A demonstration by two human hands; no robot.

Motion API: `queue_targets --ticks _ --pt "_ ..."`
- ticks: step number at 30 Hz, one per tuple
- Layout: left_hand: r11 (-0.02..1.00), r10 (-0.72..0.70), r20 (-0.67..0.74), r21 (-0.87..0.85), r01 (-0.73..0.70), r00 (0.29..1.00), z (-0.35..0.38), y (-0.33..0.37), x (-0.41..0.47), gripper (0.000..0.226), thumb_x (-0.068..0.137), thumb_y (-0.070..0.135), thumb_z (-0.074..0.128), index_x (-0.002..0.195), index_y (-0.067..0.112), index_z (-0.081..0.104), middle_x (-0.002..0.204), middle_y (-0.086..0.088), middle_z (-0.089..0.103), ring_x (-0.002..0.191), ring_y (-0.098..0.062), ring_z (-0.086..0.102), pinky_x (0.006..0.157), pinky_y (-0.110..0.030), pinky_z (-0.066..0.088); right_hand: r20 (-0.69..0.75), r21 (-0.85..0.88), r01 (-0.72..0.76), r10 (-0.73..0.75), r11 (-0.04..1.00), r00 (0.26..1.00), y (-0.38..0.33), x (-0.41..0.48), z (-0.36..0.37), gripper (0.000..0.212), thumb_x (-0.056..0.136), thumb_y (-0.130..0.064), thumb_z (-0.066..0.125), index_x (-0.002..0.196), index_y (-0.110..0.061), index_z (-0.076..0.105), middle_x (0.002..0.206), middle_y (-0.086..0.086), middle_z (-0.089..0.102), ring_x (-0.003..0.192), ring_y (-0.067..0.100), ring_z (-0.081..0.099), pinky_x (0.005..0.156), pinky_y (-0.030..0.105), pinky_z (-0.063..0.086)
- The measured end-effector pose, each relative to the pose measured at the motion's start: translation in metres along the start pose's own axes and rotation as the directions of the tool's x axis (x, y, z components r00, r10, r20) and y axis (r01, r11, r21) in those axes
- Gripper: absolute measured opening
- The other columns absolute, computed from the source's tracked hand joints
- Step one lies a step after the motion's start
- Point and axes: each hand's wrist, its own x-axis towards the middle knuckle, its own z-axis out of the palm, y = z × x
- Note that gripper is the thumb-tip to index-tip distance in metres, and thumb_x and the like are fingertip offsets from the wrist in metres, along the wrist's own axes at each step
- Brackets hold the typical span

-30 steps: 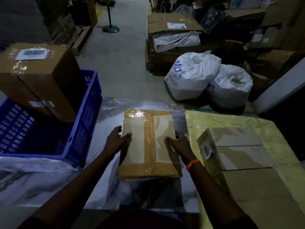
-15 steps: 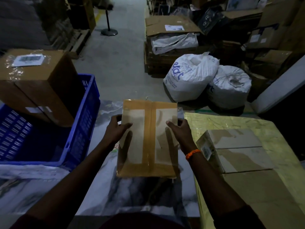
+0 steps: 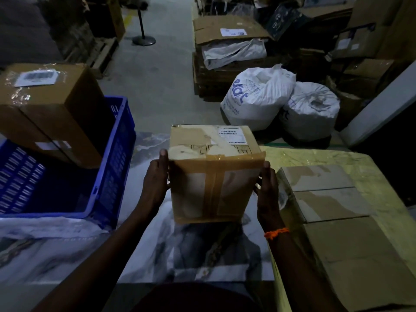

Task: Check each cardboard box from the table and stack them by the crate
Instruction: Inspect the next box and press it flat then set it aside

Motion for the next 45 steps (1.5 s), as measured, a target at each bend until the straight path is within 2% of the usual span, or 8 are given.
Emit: queue_targets --ticks 3,9,17,22,25,29,39,45 --pt "0.997 -0.017 0.005 0.081 0.016 1.000 -0.004 -0.012 -0.009 0.082 0.073 0.097 0.035 0.116 0.033 0.062 0.118 0.005 0.065 0.112 -0.016 0.061 0.091 -0.045 0.055 -0.012 0.069 0.005 -0.004 0.998 1.000 0.007 -0.020 -0.005 0.030 0.098 -0.060 0.041 0.106 -0.039 0.060 0.112 -0.012 0.067 0.108 0.005 0.065 0.082 0.022 0.054" --pt "0.997 -0.013 -0.077 0.074 0.018 0.997 -0.013 -0.037 -0.031 0.077 0.064 0.097 0.052 0.113 0.037 0.058 0.121 0.007 0.064 0.114 -0.013 0.062 0.102 -0.052 0.052 -0.030 0.138 -0.009 0.014 0.990 0.999 0.020 -0.044 -0.013 0.020 0.107 -0.037 0.043 0.101 -0.034 0.062 0.105 -0.019 0.067 0.100 -0.005 0.067 0.082 0.023 0.056" --pt "0.960 0.167 -0.146 0.249 -0.127 0.975 -0.012 -0.023 -0.030 0.067 0.089 0.066 0.059 0.139 0.023 0.050 0.138 0.004 0.057 0.119 -0.005 0.057 0.107 -0.043 0.048 -0.105 -0.087 0.159 -0.168 0.983 0.980 0.005 -0.041 -0.016 0.040 0.095 -0.053 0.064 0.122 -0.024 0.061 0.125 -0.002 0.065 0.118 0.010 0.062 0.096 0.031 0.057" --pt "0.612 0.573 0.123 0.593 -0.522 0.811 -0.005 0.004 -0.010 0.054 0.094 0.025 0.056 0.147 0.019 0.047 0.151 -0.002 0.048 0.143 -0.018 0.039 0.118 -0.048 0.034 0.085 -0.519 0.644 -0.716 0.562 0.693 -0.027 -0.030 0.004 0.028 0.095 -0.021 0.067 0.120 -0.008 0.066 0.125 0.012 0.063 0.121 0.024 0.056 0.101 0.030 0.047" --pt "0.397 0.536 0.357 0.693 -0.602 0.765 0.015 0.024 0.004 0.043 0.098 0.036 0.053 0.138 0.021 0.058 0.143 -0.002 0.059 0.138 -0.021 0.048 0.120 -0.055 0.026 0.360 -0.586 0.679 -0.607 0.443 0.708 -0.039 -0.015 0.032 0.038 0.096 -0.033 0.059 0.126 -0.011 0.067 0.133 0.011 0.063 0.125 0.024 0.056 0.105 0.043 0.049" --pt "0.296 0.472 0.465 0.717 -0.631 0.749 0.032 0.031 0.012 0.039 0.093 0.029 0.051 0.123 0.012 0.069 0.123 -0.008 0.069 0.112 -0.026 0.063 0.100 -0.041 0.049 0.540 -0.699 0.657 -0.392 0.284 0.745 -0.044 0.001 0.053 0.057 0.099 -0.048 0.036 0.138 -0.016 0.063 0.142 0.012 0.060 0.133 0.028 0.053 0.110 0.045 0.041" --pt "0.274 0.474 0.481 0.715 -0.643 0.737 0.027 0.029 0.007 0.048 0.098 0.047 0.044 0.122 0.014 0.070 0.127 -0.005 0.068 0.113 -0.021 0.063 0.097 -0.038 0.050 0.632 -0.661 0.712 -0.337 0.235 0.698 -0.048 0.000 0.042 0.060 0.101 -0.047 0.033 0.140 -0.012 0.060 0.144 0.016 0.058 0.136 0.030 0.051 0.111 0.048 0.040" --pt "0.247 0.535 0.541 0.634 -0.732 0.649 0.000 0.016 -0.014 0.041 0.101 0.046 0.048 0.125 0.021 0.071 0.130 0.002 0.068 0.120 -0.015 0.060 0.098 -0.035 0.050 0.618 -0.531 0.801 -0.521 0.277 0.589 -0.029 -0.015 -0.004 0.033 0.098 -0.038 0.062 0.122 -0.017 0.071 0.126 0.006 0.066 0.120 0.020 0.058 0.099 0.042 0.049"
